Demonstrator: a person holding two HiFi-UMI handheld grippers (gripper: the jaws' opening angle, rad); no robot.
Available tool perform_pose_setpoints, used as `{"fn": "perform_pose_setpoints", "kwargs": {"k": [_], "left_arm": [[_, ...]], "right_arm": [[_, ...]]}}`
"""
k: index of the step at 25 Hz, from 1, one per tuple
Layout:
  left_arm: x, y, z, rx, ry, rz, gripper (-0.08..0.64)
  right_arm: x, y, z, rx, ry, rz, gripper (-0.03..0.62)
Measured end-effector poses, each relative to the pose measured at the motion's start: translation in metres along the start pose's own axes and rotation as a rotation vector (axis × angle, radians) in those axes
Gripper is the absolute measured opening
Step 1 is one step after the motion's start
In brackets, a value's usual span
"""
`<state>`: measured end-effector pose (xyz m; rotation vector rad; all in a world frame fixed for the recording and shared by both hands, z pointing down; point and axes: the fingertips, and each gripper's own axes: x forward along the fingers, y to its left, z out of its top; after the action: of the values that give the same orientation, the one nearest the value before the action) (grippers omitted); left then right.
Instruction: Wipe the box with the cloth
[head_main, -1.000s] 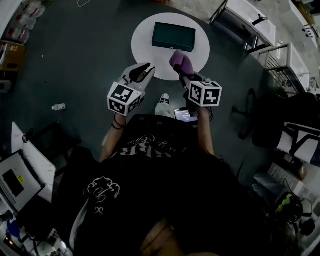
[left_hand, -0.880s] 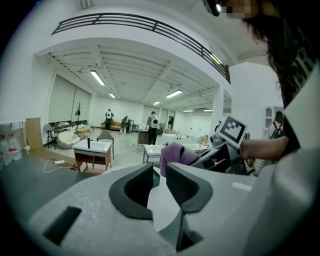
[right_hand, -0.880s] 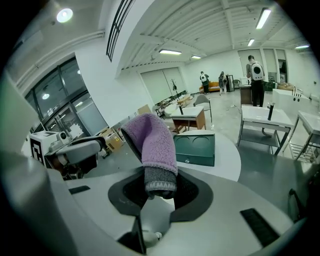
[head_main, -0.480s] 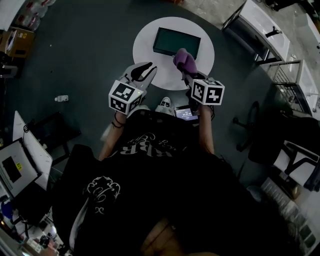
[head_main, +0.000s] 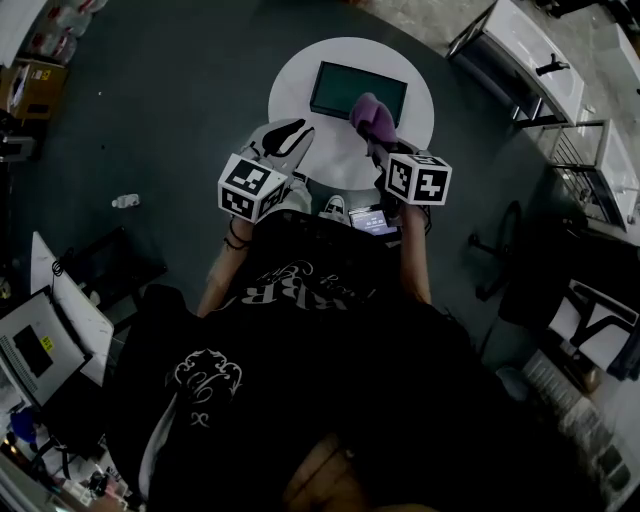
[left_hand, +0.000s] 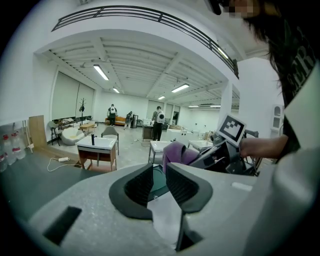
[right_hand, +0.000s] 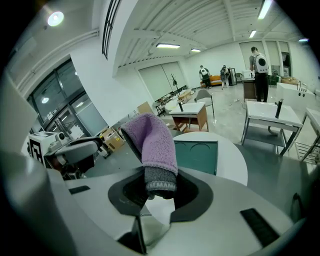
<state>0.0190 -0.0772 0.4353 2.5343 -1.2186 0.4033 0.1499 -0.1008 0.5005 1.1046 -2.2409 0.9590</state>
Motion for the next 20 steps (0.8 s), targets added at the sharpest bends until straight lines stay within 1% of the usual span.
{"fn": "perform_pose_setpoints", "kwargs": {"k": [3,7,10,15,20], "left_arm": [[0.012,0.019,-0.001,0.023,0.019,-0.026,0.078],[0.027,0.041,-0.002,0.065,0.058,-0.079,0.078],[0.034,0.061,0.002,0.070,0.062,-0.110,0.078],[0.049,0.089,0.009,0.081,0.067,-0.167,0.078],[0.057,0.111,0.009,0.080,0.071,-0.226,0.078]], "right_arm": [[0.013,-0.002,0.010,0.005,0.006,-0.024,0.086],[0.034,-0.009,0.024,-0.003,0.025,-0.066,0.086],[0.057,-0.009,0.038,-0.018,0.054,-0.083,0.086],[0.107,-0.011,0.058,-0.049,0.117,-0.088,0.086],[0.166,-0.010,0.064,-0.033,0.200,-0.096,0.086]]}}
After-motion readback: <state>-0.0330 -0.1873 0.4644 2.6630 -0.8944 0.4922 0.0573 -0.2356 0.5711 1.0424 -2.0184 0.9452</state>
